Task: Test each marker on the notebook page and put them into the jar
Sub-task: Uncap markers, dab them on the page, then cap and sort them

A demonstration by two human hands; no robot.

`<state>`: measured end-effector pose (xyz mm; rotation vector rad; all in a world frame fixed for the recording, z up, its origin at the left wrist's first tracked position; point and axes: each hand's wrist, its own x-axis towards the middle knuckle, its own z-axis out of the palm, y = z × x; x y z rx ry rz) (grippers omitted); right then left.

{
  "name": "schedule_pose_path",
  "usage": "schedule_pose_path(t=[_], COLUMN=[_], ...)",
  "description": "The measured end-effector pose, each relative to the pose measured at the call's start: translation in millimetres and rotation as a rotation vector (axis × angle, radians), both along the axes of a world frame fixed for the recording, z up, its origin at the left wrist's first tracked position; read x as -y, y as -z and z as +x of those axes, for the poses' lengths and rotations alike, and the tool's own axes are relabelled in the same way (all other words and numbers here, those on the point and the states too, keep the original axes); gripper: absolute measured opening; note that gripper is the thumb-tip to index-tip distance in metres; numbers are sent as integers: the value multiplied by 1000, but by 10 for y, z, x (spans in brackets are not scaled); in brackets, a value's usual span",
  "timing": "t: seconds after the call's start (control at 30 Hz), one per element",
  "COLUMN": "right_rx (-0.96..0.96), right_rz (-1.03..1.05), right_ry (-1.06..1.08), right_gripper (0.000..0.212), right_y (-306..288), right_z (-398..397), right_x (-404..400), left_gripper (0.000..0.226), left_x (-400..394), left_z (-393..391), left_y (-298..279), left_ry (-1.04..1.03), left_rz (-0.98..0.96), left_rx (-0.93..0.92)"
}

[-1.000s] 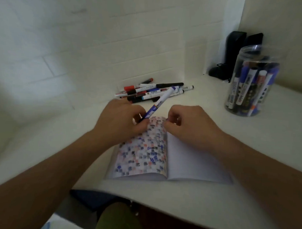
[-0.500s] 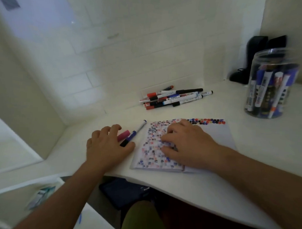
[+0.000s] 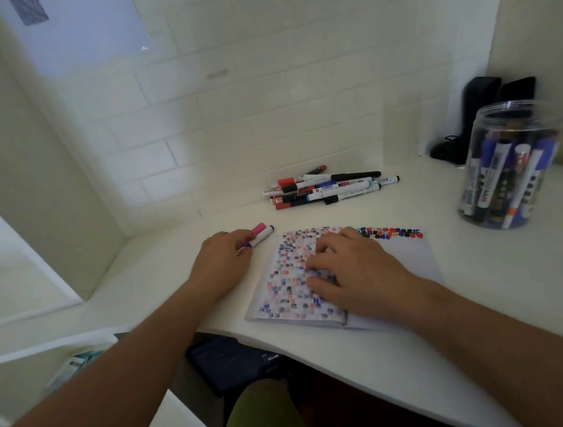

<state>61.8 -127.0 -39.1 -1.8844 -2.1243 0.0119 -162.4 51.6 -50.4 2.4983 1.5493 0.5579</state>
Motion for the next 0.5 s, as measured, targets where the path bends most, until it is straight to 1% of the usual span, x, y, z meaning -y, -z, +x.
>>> schedule_pose_path(t=[0.13,0.2,0.27,0.4,0.5], right_rx=[-6,25,64,52,28], right_rz=[-85,-122,-127,-102,-94], right_ry=[-42,-56,-46,0,9], right_gripper=[55,55,59,64,64], right_y=[-30,-33,-15,11,21], right_z=[42,36,24,36,58], right_x=[16,11,-13,-45,-53], left_gripper=[32,25,23,30,44], left_x=[-261,-396,-467,-528,-539], left_z=[-177,-225,-191,-91,-94], left_y=[-26,-54,-85,-35,-7], left_ry=[-127,-186,-198,-153,-186], left_rz=[19,-2,-12,-21,-48], left_rx=[30,75,51,-13,-68])
